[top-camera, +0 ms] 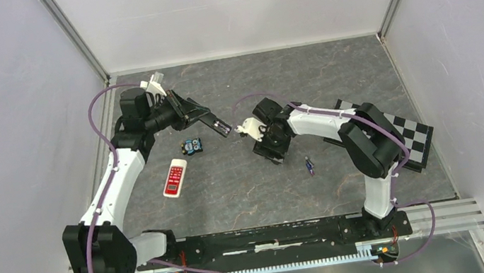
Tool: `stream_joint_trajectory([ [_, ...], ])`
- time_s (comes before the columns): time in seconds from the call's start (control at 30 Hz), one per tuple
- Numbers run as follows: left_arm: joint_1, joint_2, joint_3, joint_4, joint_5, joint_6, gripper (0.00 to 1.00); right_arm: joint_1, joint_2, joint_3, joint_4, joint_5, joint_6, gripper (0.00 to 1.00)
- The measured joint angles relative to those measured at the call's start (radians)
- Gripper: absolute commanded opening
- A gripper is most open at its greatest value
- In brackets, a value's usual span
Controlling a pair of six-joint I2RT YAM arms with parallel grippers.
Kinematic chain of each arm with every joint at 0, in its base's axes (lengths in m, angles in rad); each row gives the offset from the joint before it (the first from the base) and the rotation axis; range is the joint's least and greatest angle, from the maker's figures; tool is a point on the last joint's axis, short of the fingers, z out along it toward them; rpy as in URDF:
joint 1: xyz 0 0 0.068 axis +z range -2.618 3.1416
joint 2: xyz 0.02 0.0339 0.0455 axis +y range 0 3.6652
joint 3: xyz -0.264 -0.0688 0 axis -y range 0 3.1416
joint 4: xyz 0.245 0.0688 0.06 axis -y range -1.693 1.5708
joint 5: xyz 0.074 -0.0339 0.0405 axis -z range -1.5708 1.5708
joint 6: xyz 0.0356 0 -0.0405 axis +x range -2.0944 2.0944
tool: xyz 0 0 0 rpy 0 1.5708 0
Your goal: Load the batteries into the remote control
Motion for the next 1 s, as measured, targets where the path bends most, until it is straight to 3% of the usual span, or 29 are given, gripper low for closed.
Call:
stream_joint_trajectory([
  [0.27, 0.000, 0.000, 0.000, 0.002, 0.002, 0.000, 0.02, -0.003, 0.001, -0.003, 0.006, -0.003, -0.011, 0.41],
  [0.4, 0.000, -0.001, -0.003, 0.006, 0.000, 0.000, 0.02, -0.006, -0.001, -0.006, 0.013, -0.004, 0.000, 0.35],
  [0.63, 0.000, -0.043, -0.103, 0.039, -0.019, 0.007, 0.02, -0.005, -0.084, -0.118, 0.125, 0.013, 0.045, 0.34],
  [0.9, -0.046, -0.055, -0.315, 0.191, -0.102, 0.008, 0.02, -0.005, -0.227, -0.217, 0.232, -0.015, 0.103, 0.32],
  [1.0, -0.077, -0.034, -0.359, 0.267, -0.140, 0.008, 0.02, -0.005, -0.269, -0.238, 0.270, -0.042, 0.140, 0.40],
])
